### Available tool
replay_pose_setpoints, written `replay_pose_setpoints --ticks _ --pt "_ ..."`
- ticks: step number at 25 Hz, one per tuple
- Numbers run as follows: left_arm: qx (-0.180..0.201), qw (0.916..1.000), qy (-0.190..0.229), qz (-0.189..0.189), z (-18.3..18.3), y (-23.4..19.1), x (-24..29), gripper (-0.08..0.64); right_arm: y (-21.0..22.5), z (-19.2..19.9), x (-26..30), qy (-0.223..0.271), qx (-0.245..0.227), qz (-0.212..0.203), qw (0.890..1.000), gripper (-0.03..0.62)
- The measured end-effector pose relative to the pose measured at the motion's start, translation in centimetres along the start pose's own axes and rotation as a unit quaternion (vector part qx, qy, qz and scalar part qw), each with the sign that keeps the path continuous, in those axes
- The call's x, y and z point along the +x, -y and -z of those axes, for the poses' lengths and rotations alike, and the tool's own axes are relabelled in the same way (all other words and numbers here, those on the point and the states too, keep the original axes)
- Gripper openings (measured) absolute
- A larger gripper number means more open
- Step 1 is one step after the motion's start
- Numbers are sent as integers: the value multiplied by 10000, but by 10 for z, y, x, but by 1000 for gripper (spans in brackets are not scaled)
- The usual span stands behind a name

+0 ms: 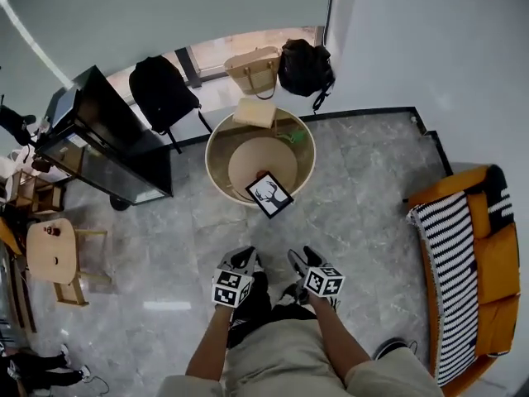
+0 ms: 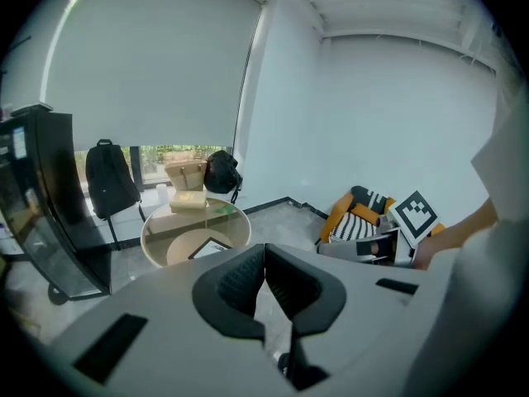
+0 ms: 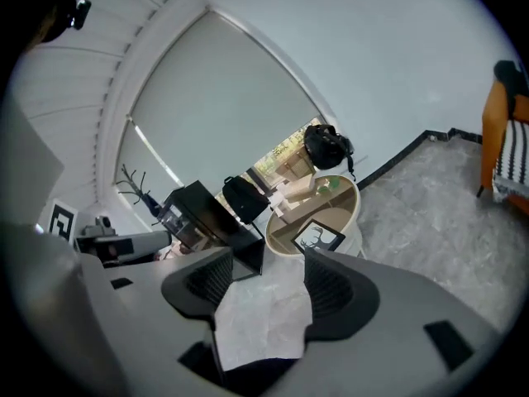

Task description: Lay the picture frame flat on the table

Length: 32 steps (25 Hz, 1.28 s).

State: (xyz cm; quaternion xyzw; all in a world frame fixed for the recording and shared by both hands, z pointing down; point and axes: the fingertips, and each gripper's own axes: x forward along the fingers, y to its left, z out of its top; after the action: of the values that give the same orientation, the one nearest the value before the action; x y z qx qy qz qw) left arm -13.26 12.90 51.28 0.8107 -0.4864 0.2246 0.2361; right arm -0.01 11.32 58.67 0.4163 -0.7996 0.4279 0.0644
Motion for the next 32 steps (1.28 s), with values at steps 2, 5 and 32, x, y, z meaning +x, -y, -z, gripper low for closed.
replay_pose_setpoints --ticks 2,5,32 --pt "-12 10000 57 -53 -9 2 -8 21 -19 -10 -8 -84 -431 -98 9990 284" --pt "-135 9997 141 -144 -15 6 -18 21 -43 -27 -20 -63 -1075 -168 9940 284" --pt "98 9991 416 62 -6 59 -35 21 -55 -28 -73 415 -1932 103 9802 56"
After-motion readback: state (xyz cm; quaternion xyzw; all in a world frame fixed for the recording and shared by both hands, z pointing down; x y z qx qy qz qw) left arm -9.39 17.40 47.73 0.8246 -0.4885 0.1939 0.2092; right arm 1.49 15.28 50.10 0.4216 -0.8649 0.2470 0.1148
